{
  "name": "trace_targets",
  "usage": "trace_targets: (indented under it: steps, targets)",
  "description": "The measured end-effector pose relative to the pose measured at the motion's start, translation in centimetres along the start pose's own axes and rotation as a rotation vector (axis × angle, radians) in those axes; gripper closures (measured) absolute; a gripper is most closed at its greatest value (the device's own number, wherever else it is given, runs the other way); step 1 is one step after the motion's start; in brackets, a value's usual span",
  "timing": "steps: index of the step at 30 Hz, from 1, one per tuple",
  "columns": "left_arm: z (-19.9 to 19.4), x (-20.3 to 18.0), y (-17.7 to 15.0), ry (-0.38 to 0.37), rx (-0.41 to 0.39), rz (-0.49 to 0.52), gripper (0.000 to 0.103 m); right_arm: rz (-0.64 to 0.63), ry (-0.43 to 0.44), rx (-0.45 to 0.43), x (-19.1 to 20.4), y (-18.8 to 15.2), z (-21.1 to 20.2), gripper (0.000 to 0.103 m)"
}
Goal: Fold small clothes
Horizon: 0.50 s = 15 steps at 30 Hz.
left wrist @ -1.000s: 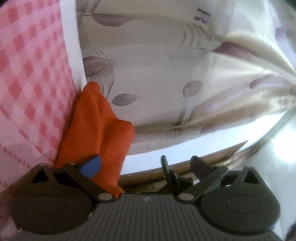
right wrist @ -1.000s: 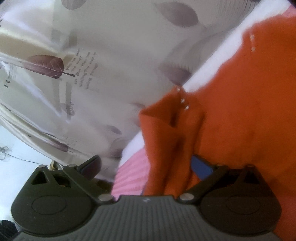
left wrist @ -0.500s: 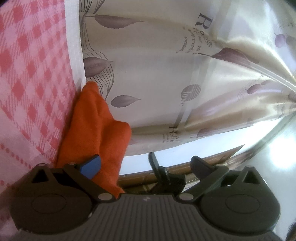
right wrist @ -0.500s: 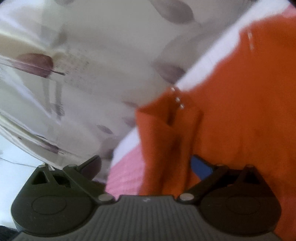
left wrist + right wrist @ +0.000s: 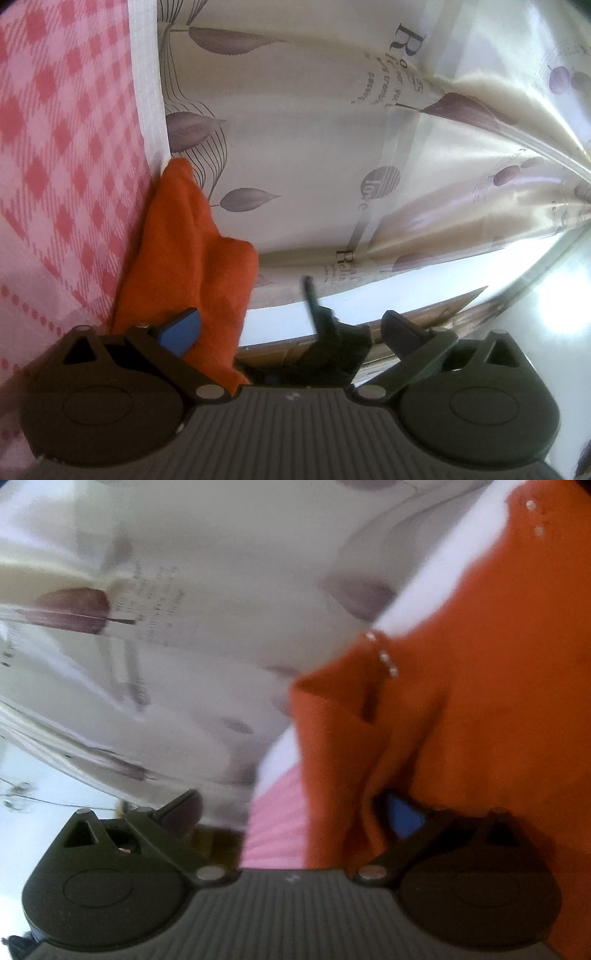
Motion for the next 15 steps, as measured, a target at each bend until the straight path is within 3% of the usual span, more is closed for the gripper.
trace_targets:
  steps: [4, 9, 11, 12, 13, 15]
  targets:
    - [0.0, -0.1, 0.0, -0.005, 0.000, -0.004, 0.000, -0.069, -0.138, -0.008, 0.7, -0.4, 0.7, 0.008]
    - [0.1, -0.1, 0.0, -0.005, 0.000, -0.005, 0.000, -0.112, -0.178, -0.002, 0.4, -0.7, 0.9, 0.009]
    - [0.0, 0.0, 0.0, -0.006, -0.003, -0.007, 0.000, -0.148, -0.246, 0.005, 0.4, -0.8, 1.2, 0.028]
    - [-0.1, 0.0, 0.0, -0.006, -0.010, -0.009, 0.000, -0.169, -0.291, 0.010, 0.2, -0.8, 1.5, 0.051]
    - [-0.3, 0.0, 0.1, -0.005, -0.021, -0.011, 0.000, -0.187, -0.324, 0.012, 0.0, -0.7, 1.6, 0.065]
    - [-0.8, -0.1, 0.3, -0.008, -0.050, -0.016, 0.000, -0.218, -0.346, 0.005, -0.1, -0.8, 1.5, 0.072]
Point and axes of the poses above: each gripper's, at about its wrist camera, not at the fingertips, and z roughly the way its jaws point, x to its left, y to its top, the point moved 8 cm from there along z, roughly the way its jaws point, and after that the axes turned 9 degrees about x, right-handed, at the moved point
